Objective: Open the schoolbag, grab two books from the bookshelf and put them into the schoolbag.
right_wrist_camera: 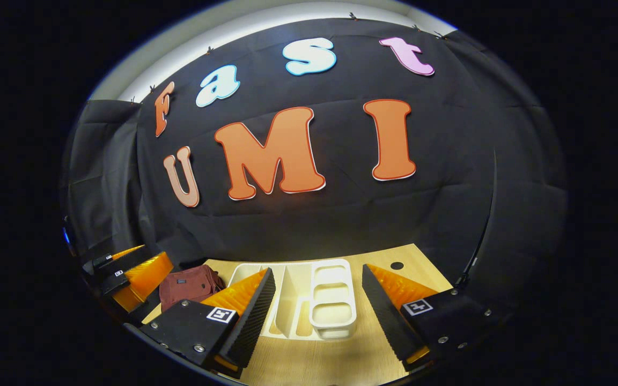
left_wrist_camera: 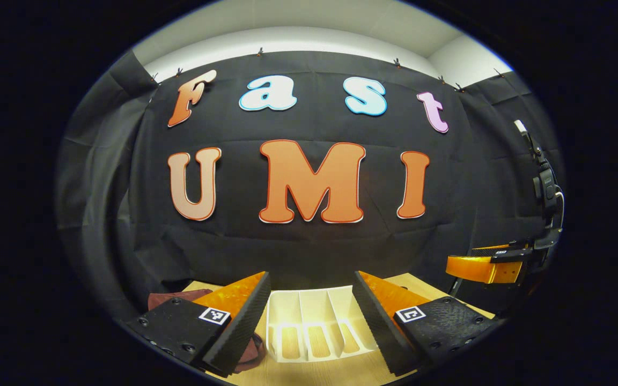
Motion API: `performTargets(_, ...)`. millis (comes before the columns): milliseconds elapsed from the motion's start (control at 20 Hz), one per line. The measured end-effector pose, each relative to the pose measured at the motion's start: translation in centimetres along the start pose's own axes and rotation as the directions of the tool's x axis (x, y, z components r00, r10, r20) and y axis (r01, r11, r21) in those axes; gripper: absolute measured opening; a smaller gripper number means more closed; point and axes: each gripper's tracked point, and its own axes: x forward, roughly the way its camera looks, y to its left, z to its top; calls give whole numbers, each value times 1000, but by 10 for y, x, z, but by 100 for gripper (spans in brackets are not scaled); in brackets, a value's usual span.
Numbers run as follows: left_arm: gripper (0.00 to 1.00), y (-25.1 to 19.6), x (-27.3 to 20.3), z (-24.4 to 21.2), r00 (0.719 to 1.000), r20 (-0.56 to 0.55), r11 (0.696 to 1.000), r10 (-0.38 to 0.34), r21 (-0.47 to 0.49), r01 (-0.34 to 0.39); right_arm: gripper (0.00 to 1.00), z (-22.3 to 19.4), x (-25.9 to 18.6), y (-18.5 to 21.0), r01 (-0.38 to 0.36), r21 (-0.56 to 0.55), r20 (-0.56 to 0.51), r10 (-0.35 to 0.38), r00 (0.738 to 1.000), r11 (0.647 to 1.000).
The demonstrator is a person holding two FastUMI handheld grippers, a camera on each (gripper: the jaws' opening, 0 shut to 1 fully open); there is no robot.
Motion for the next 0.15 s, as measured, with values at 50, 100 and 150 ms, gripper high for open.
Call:
performTargets(50,96,2,-1,0,1000,2,1000,3,7,-3,97,-1,1,0,-2,1,-3,2,1000,1000)
performTargets(100,96,2,-1,1,1000,4,1000,6,12,-6,97,-2,0,0,-4,3,-5,4,1000,1000)
performTargets(150,96,4,-1,1,1000,6,1000,9,16,-9,97,-1,0,0,-5,5,-4,5,1000,1000)
